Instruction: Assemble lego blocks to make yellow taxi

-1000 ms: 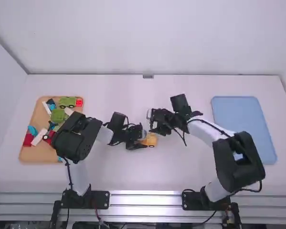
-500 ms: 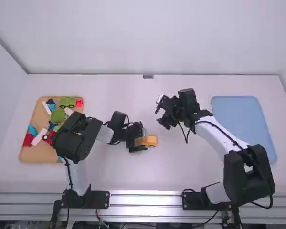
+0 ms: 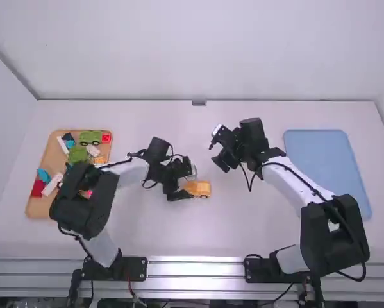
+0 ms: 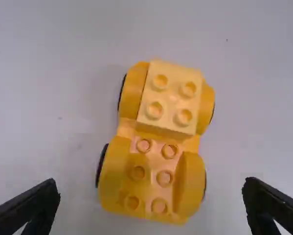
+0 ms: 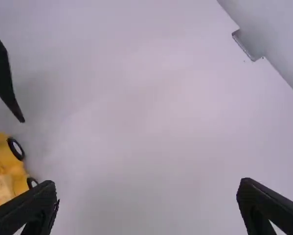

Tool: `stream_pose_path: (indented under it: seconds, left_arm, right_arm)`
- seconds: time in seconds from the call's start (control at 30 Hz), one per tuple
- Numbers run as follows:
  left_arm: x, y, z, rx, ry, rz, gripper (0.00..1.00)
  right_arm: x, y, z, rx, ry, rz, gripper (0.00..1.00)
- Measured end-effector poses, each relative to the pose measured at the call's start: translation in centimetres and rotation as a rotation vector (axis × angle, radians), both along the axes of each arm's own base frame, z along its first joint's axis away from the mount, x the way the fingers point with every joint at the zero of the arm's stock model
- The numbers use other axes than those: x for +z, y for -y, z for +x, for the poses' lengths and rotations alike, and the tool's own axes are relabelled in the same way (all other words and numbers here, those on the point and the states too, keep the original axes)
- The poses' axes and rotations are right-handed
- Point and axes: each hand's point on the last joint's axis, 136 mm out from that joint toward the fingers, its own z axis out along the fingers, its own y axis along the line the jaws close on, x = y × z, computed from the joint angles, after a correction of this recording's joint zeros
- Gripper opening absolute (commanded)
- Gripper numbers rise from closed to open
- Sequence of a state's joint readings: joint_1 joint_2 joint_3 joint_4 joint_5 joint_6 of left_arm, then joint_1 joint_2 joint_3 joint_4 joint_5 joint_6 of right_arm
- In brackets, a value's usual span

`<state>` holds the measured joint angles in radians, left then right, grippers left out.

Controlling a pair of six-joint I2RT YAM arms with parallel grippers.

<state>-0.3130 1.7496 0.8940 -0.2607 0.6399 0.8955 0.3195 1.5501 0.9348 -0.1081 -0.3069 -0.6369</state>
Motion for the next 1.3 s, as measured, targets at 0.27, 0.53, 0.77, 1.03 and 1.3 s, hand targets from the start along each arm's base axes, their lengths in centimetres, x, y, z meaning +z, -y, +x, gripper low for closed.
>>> stream_pose_path:
  seconds: [0.27, 0.53, 0.77, 1.03, 1.3]
  left_arm:
    - [7.3, -3.3, 1.4, 0.102, 0.066, 0.025, 0.99]
    - [12.0, -11.5, 7.2, 0.577, 0.213, 0.095, 0.99]
    - [13.7, -24.3, 10.0, 1.405, 0.202, 0.127, 0.99]
    - [13.7, -31.5, 8.3, 1.779, 0.169, 0.107, 0.99]
    - [12.8, -34.7, 5.9, 1.881, -0.037, 0.243, 0.99]
  right_arm:
    - [0.7, -0.1, 0.7, -0.003, 0.039, 0.015, 0.98]
    - [2.0, -1.4, 1.4, 0.019, 0.107, 0.038, 0.98]
    - [2.7, -3.7, 0.9, 0.075, 0.148, 0.056, 0.98]
    - [3.5, -4.6, 1.0, 0.092, 0.184, 0.072, 0.98]
    - [4.2, -4.8, 1.4, 0.069, 0.195, 0.105, 0.98]
